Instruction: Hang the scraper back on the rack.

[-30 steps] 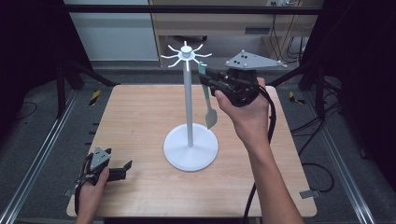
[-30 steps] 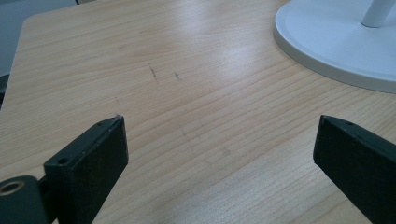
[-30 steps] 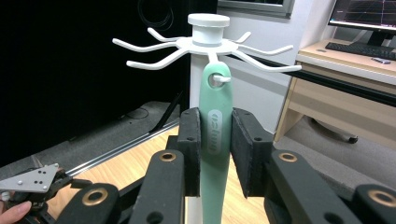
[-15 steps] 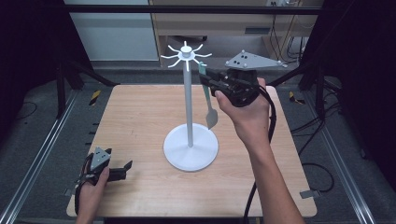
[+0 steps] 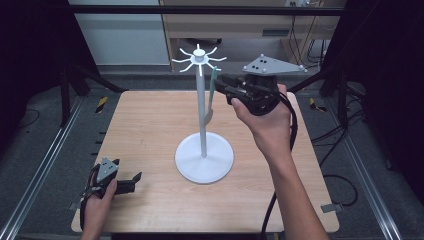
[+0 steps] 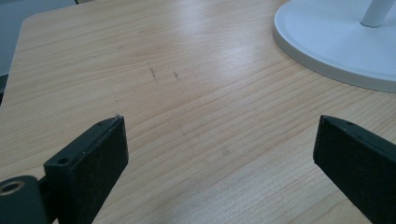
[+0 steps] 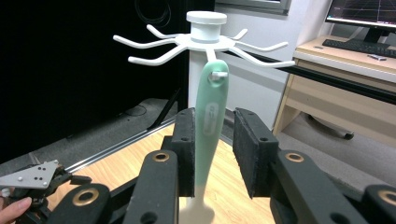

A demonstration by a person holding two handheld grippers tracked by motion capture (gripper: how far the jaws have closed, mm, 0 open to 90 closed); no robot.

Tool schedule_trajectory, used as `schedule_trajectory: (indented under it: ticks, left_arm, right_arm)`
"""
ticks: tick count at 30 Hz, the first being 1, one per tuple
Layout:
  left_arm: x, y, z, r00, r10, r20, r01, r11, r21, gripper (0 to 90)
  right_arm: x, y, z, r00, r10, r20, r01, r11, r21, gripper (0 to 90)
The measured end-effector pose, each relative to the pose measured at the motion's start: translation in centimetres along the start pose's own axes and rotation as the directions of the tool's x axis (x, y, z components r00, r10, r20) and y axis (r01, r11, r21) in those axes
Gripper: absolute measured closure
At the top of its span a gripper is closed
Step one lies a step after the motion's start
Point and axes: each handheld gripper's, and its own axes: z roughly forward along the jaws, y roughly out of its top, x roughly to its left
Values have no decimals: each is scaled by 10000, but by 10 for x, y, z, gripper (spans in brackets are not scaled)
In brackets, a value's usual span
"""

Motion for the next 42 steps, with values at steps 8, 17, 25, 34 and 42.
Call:
schedule_trajectory:
  ticks: [8, 17, 25, 34, 42]
  left_arm:
    - [0, 0, 0, 10000, 22, 33, -22, 10000, 47, 28]
    - [0, 0, 1, 10000, 25, 13, -26, 10000, 43, 28]
    - [0, 0, 1, 10000, 12, 6, -12, 10000, 37, 28]
    - [0, 0, 1, 10000, 16, 6, -16, 10000, 41, 28]
    - [0, 0, 1, 10000, 12, 3, -12, 10000, 47, 28]
  right_arm:
    - [-5, -8, -6, 9997, -62, 255, 56, 9997, 236, 693]
    - [-15, -21, -11, 9967, -51, 806, 11, 9988, 498, 663]
    - [-22, -27, -14, 9886, -80, 1502, -52, 9962, 875, 556]
    - [-28, -34, -16, 9799, -261, 1977, 23, 9928, 1196, 394]
    - [-38, -43, -20, 9744, -212, 2238, -60, 9927, 1204, 305]
